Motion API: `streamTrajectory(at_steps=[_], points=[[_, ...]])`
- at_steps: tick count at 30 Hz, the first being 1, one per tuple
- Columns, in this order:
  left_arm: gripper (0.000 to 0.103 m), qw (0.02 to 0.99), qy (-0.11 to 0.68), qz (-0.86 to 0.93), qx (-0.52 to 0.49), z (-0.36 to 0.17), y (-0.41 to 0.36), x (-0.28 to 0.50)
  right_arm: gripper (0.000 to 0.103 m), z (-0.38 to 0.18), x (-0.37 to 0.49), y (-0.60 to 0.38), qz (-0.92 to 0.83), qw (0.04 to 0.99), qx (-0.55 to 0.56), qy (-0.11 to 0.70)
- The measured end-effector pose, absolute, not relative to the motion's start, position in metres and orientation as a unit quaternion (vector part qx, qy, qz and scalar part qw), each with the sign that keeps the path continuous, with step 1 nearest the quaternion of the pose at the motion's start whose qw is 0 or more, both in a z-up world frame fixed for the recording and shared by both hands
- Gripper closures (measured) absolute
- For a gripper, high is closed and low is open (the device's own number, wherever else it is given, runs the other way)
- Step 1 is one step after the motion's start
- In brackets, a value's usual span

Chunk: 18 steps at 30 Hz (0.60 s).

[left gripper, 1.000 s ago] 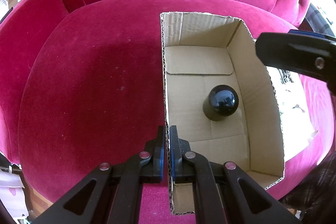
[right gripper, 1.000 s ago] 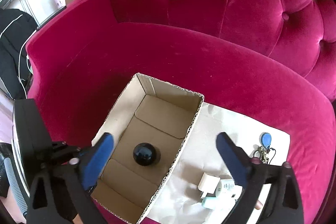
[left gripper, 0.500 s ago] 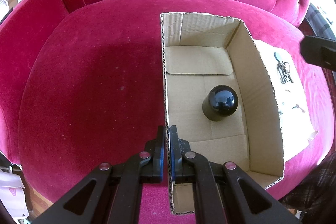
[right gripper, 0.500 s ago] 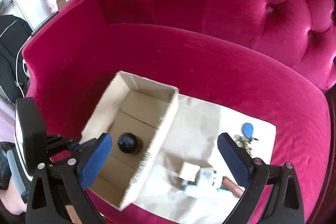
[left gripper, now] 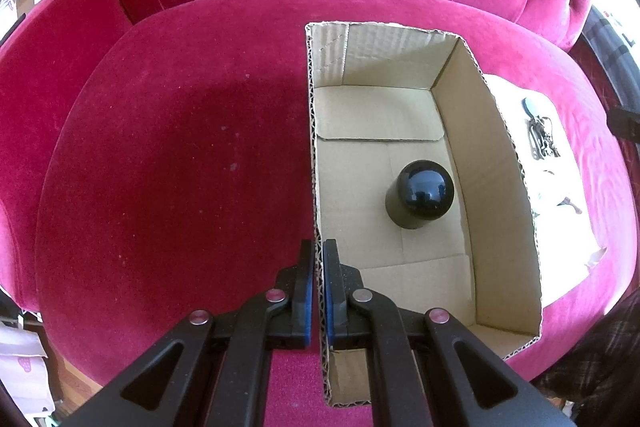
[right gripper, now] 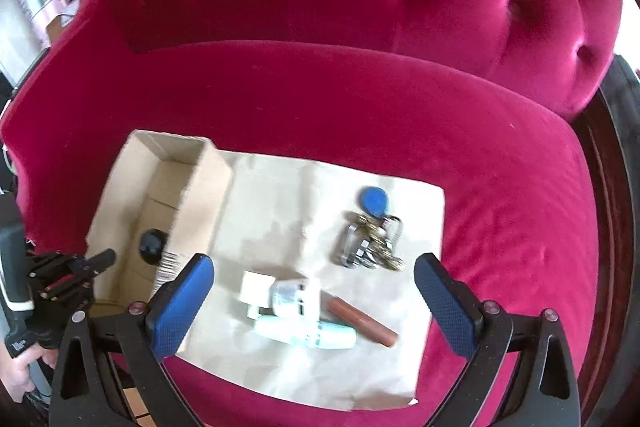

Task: Organize rigid objects
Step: 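Return the right tool to the paper and grasp the brown tube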

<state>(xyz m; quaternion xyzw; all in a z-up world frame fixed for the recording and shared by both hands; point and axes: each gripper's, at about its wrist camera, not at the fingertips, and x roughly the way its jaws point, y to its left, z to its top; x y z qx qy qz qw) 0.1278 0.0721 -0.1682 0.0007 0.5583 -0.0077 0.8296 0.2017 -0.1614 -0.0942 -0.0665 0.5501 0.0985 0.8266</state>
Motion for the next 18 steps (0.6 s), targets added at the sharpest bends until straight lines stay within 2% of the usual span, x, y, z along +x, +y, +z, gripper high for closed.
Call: streamTrajectory(at_steps=[18], points=[[0.099,0.83,0.558,-0.008,0.001,-0.17,0.071,0.126,0.001,-0.127,0.193,-0.215,0.031,0.807,-0.032,0.589]])
